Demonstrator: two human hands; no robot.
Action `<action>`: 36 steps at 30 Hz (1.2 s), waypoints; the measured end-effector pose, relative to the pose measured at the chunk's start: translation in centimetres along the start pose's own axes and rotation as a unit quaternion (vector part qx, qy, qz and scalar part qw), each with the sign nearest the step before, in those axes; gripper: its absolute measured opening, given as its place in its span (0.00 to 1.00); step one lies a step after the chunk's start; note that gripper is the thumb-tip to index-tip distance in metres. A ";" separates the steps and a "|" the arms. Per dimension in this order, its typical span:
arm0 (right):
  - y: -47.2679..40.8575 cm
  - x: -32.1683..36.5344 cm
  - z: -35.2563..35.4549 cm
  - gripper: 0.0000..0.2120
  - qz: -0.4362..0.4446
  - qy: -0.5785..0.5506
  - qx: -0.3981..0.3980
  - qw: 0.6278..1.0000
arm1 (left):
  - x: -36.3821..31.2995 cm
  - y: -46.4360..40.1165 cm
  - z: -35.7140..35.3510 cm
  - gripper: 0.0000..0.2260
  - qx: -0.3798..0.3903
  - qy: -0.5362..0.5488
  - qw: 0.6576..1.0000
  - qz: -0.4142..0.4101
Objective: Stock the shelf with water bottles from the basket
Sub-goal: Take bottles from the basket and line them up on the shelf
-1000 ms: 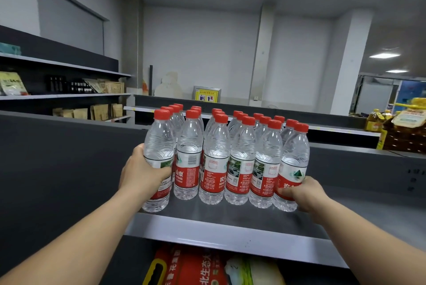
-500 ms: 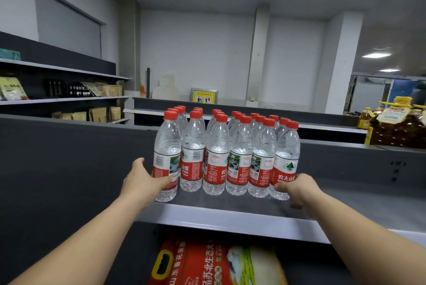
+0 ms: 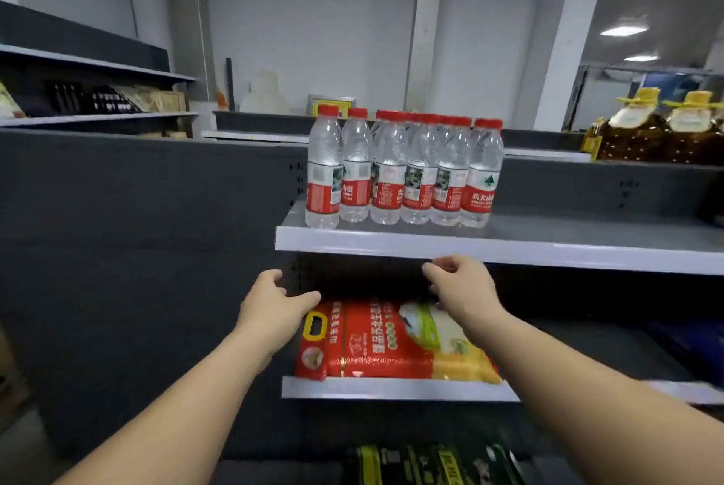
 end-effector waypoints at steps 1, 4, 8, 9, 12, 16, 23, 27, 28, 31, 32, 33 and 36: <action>1.4 -1.5 -1.5 0.08 -0.009 0.007 0.014 1.000 | 1.7 1.0 0.1 0.34 0.010 -0.003 1.000 0.012; 6.2 -6.9 -6.4 0.05 -0.052 0.035 0.072 0.995 | 7.6 3.9 0.2 0.33 0.030 -0.014 0.998 0.056; 12.8 -15.7 -11.9 0.08 -0.145 0.065 0.139 0.977 | 17.0 7.4 -0.5 0.30 0.054 -0.036 0.988 0.140; 14.3 -17.9 -13.1 0.09 -0.167 0.071 0.152 0.972 | 19.4 8.2 -0.8 0.29 0.058 -0.047 0.984 0.161; 18.2 -24.0 -16.3 0.07 -0.212 0.099 0.185 0.954 | 26.6 10.5 -2.4 0.29 0.084 -0.072 0.971 0.214; 22.7 -32.5 -21.2 0.04 -0.270 0.119 0.240 0.925 | 36.6 13.6 -4.9 0.24 0.115 -0.092 0.949 0.280; 29.5 -48.0 -31.8 0.09 -0.296 0.171 0.347 0.873 | 57.2 18.1 -10.4 0.22 0.120 -0.109 0.915 0.369; 32.1 -56.6 -38.7 0.15 -0.299 0.248 0.450 0.804 | 67.6 18.7 -14.0 0.06 0.142 -0.124 0.907 0.375; 32.2 -59.1 -40.0 0.15 -0.308 0.254 0.437 0.806 | 70.2 18.5 -14.7 0.06 0.142 -0.134 0.906 0.375; 33.6 -64.9 -44.0 0.12 -0.341 0.232 0.462 0.786 | 77.1 17.6 -16.8 0.04 0.147 -0.155 0.902 0.375; 33.8 -66.6 -45.0 0.13 -0.363 0.204 0.445 0.793 | 79.2 17.4 -17.5 0.05 0.145 -0.154 0.901 0.379; 33.8 -68.5 -46.0 0.14 -0.381 0.189 0.427 0.798 | 81.2 17.2 -18.2 0.08 0.147 -0.156 0.900 0.379; 34.3 -73.4 -48.5 0.16 -0.416 0.186 0.409 0.791 | 85.9 16.4 -20.4 0.08 0.152 -0.163 0.900 0.376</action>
Point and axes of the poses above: each hand's wrist, its own y-axis away from the middle knuckle, its own z-axis out of the back of the hand, x = y × z, the point moved 10 cm from there along -y, towards the middle knuckle, and after that the axes turned 10 degrees about y, right-handed, at the moved point
